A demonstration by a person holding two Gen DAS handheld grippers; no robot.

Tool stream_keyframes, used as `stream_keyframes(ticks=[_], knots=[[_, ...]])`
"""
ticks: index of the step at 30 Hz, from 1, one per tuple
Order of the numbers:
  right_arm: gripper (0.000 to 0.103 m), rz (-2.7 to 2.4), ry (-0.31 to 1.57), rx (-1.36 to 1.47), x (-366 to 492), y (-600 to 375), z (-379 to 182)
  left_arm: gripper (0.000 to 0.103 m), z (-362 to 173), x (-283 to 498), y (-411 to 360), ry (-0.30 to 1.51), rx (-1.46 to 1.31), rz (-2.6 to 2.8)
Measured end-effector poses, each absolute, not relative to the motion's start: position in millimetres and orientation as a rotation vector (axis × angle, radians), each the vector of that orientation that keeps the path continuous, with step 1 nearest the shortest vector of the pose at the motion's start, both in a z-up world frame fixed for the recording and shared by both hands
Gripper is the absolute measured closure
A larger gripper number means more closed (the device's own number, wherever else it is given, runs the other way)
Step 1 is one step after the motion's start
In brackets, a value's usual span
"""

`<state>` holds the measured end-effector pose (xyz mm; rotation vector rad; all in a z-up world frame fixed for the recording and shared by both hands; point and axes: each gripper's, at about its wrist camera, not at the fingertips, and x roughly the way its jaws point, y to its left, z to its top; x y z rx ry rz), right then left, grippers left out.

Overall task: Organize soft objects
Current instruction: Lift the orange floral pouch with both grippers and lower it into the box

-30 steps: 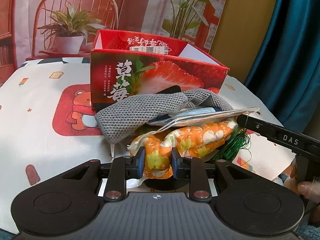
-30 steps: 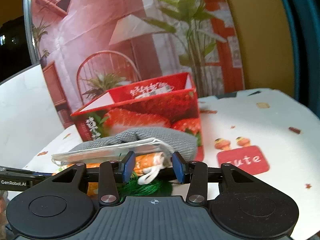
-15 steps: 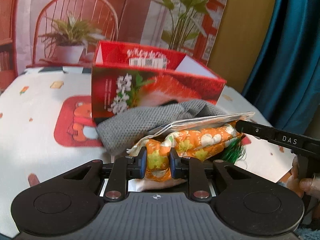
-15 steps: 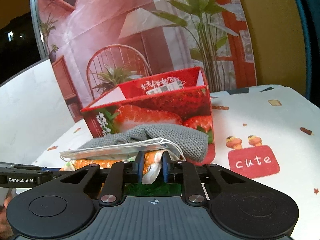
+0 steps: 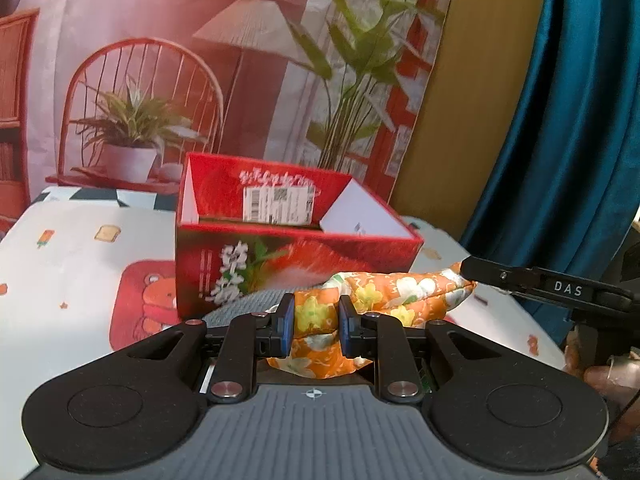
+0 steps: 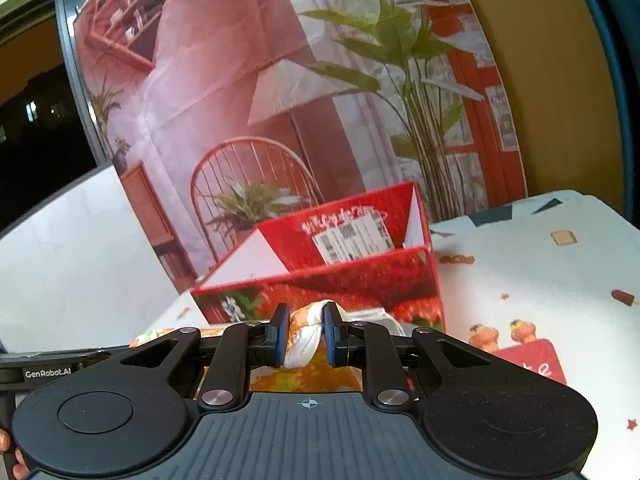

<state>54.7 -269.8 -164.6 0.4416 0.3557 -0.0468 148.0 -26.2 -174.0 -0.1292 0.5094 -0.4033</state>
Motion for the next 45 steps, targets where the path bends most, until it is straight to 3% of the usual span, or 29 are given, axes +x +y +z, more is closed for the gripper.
stream_keyframes(ticks=[21,45], knots=[[0.087,-0.001,0.215,0.390,66.7,-271.7,-84.9,0.080,-103.7,136.9,-22.5,0.349,-0.157,-0.412],[0.087,0.013,0.344,0.297,158.0,-280.9,-66.4,0.080,-82.5,219.5,-15.3,0.406,-0.129,-0.367]])
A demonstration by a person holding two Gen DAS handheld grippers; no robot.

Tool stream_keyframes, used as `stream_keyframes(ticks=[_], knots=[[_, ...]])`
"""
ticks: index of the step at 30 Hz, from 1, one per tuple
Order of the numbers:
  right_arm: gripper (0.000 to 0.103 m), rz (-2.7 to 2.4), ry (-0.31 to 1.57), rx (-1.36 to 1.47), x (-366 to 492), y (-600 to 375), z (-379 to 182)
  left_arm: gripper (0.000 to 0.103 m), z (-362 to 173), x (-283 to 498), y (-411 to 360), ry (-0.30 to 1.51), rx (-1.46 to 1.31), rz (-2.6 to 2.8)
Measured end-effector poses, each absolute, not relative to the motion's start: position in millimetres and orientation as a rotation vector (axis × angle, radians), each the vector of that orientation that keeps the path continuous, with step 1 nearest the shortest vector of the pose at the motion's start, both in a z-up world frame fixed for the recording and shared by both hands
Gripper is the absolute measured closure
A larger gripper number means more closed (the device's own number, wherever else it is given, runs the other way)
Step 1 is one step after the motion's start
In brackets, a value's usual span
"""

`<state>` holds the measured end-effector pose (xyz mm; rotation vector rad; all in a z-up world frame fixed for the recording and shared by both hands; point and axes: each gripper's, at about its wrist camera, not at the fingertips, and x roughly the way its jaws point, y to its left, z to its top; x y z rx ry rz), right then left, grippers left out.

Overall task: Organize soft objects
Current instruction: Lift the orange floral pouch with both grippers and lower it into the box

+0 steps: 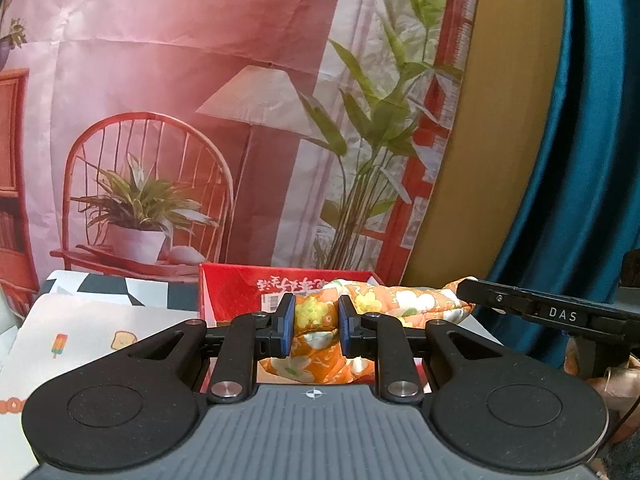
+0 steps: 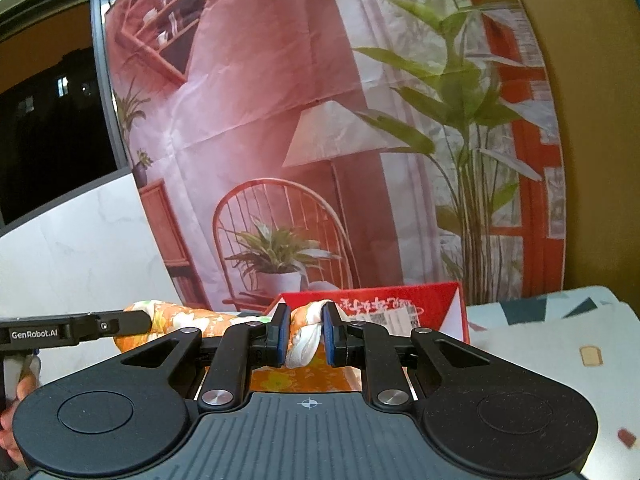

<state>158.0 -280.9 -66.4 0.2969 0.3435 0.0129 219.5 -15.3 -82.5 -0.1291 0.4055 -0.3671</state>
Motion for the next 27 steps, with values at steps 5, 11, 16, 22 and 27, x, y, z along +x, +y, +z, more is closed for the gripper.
stream_keyframes(ticks=[5,11,16,22,27], knots=[[0.087,0.014,0.368,0.281,186.5,-287.7,-61.6,0.080,-80.1,242.6,-20.5,0.409,-0.110,-0.362],[0.087,0.007,0.403,0.284,218.1,-303.6,-63.2,0.080,-84.2,274.5,-23.8,0.431,-0.130,-0.367],[0.087,0.003,0.432,0.290,243.8,-317.0,-68.9,0.080,-89.8,301.5,-27.4,0.458,-0.124,-0.365],[0.087,0.003,0.473,0.300,271.0,-329.3,-80.8,0.080,-96.0,331.7,-26.8,0.488,-0.117,-0.366],[0.087,-0.005,0.504,0.305,288.6,-338.8,-88.2,0.080,-103.5,354.0,-28.7,0.521,-0.110,-0.376]])
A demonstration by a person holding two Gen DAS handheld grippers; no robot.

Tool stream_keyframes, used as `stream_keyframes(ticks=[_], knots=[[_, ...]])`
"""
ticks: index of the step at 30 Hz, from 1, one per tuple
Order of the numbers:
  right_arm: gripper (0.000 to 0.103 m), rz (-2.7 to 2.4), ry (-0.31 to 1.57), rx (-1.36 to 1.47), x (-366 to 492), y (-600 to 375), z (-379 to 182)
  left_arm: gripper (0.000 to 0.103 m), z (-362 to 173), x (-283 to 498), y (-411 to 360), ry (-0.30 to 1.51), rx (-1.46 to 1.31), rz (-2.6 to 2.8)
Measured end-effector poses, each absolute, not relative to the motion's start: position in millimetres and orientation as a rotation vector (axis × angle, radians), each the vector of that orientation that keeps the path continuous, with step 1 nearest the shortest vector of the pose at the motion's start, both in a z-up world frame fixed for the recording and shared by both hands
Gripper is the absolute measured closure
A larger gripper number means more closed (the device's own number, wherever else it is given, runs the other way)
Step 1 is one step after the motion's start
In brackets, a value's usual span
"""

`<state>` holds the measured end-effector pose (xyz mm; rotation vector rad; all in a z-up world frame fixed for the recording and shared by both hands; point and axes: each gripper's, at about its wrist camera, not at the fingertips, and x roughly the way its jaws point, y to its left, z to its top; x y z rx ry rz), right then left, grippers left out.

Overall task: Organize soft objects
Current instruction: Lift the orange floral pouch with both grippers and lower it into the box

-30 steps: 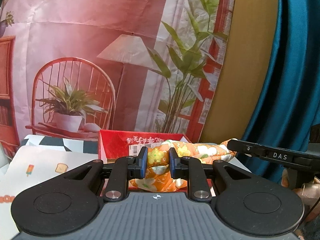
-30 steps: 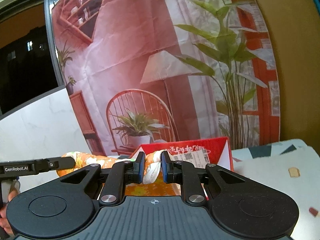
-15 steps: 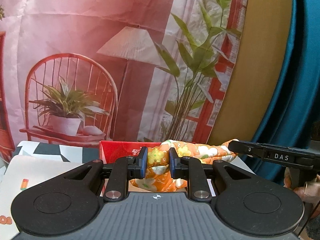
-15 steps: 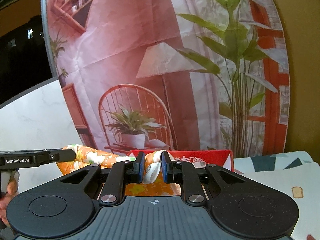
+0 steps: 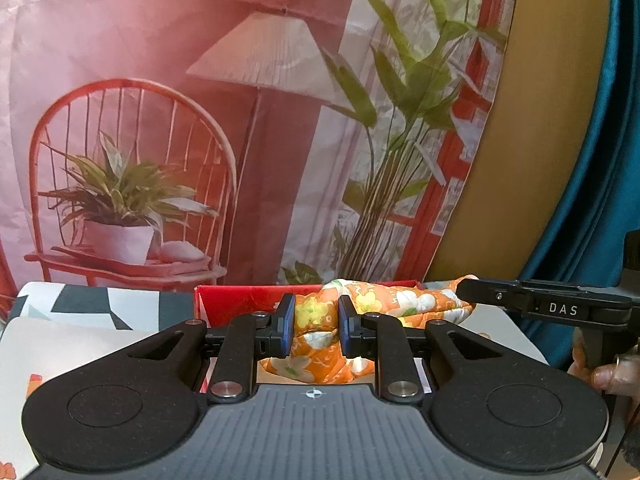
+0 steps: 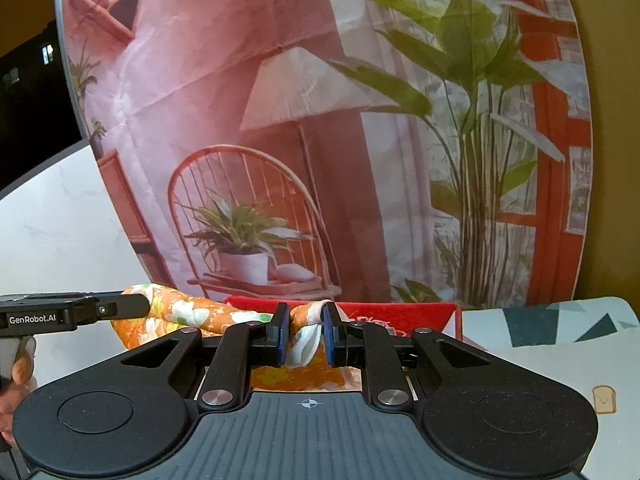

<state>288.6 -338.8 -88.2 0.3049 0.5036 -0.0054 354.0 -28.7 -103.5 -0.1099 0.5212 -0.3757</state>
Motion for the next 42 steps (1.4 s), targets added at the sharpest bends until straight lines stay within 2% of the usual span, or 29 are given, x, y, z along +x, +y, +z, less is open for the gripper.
stream_keyframes(ticks=[19,27,37,40,41,42], knots=[[0.087,-0.016,0.677,0.311,335.8,-361.1,-136.9,0.080,-146.1,407.4,-35.9,0.673,-0.055,-0.368],[0.087,-0.035,0.714,0.252,358.8,-360.9,-154.0,0.080,-152.6,429.9,-41.9,0.660,-0.026,-0.338],[0.087,-0.047,0.850,0.187,374.2,-355.4,-175.5,0.079,-174.4,444.7,-57.9,0.794,0.089,-0.351],[0.087,-0.038,0.897,0.175,376.2,-352.6,-176.7,0.077,-175.7,443.5,-56.2,0.820,0.091,-0.365],[0.087,-0.037,0.912,0.172,376.1,-351.6,-177.1,0.072,-175.7,442.4,-55.8,0.823,0.093,-0.371],[0.086,-0.038,0.924,0.171,375.6,-350.7,-177.6,0.062,-176.1,440.9,-55.6,0.824,0.095,-0.375]])
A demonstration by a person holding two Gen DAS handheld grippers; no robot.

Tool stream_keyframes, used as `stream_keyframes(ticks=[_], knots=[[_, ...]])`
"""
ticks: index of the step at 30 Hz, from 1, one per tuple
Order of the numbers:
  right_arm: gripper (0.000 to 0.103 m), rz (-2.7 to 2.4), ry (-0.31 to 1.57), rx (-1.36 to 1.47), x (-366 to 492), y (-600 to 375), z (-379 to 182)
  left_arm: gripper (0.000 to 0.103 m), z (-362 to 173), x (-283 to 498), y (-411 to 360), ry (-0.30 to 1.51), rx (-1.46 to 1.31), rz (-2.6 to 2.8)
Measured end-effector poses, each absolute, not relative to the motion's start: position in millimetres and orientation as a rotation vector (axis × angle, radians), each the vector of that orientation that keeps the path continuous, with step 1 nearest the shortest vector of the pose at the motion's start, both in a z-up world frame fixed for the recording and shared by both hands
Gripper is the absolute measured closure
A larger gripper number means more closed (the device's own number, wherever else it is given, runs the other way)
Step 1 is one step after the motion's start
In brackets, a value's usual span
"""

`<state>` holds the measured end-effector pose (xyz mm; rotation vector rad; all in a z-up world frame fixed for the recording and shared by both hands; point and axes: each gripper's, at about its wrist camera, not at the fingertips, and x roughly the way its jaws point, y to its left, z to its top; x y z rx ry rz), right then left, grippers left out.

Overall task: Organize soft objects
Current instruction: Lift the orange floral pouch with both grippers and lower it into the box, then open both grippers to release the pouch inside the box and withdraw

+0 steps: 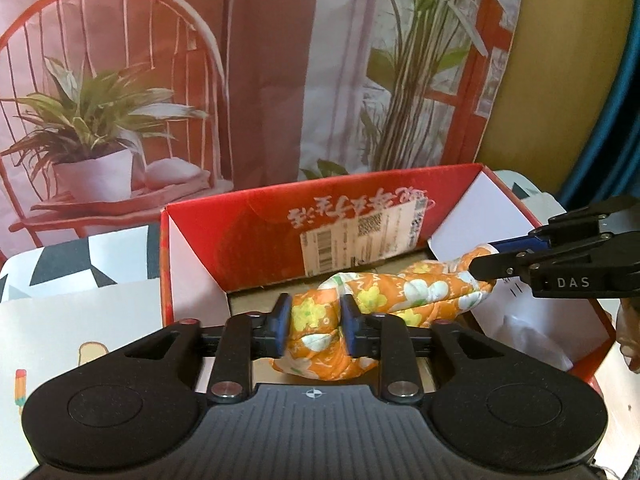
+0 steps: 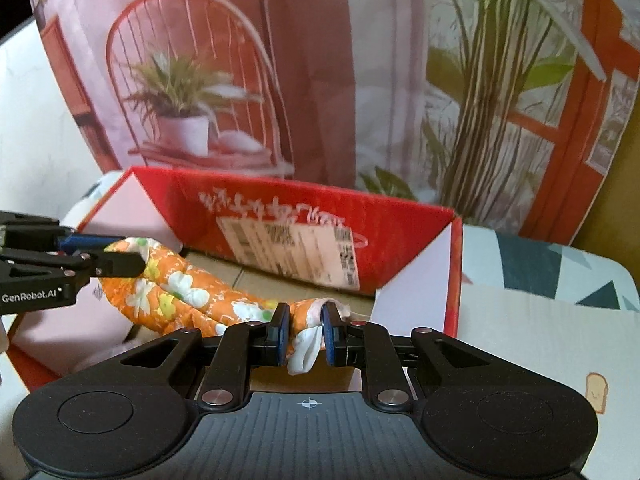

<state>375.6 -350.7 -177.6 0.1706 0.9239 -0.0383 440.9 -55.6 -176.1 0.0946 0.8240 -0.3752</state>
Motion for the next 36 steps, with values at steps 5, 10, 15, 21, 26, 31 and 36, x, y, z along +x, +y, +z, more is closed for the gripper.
stream_keyframes(ticks=[5,10,15,21,26,31,36], knots=[[0.080,-0.051,0.946,0.181,367.7,-348.6,-179.3,0.034,-169.6,429.2,-54.7,0.806,0.088,-0.392],[0.071,-0.055,0.941,0.173,356.9,-342.7,-173.7,0.034,-160.1,412.7,-53.8,0.785,0.087,-0.382],[0.071,-0.050,0.903,0.189,340.1,-336.6,-163.2,0.034,-152.1,393.6,-46.6,0.766,0.052,-0.360],[0.071,-0.037,0.784,0.206,304.7,-326.2,-150.2,0.034,-141.2,359.8,-35.2,0.717,-0.002,-0.322],[0.071,-0.023,0.674,0.213,268.5,-314.7,-140.1,0.034,-133.9,322.5,-23.5,0.660,-0.029,-0.294],[0.071,-0.007,0.588,0.207,234.2,-304.4,-134.0,0.034,-136.9,286.6,-11.5,0.646,-0.083,-0.279],[0.071,-0.009,0.538,0.226,201.6,-298.6,-137.1,0.034,-152.4,256.0,-3.4,0.657,-0.099,-0.267]])
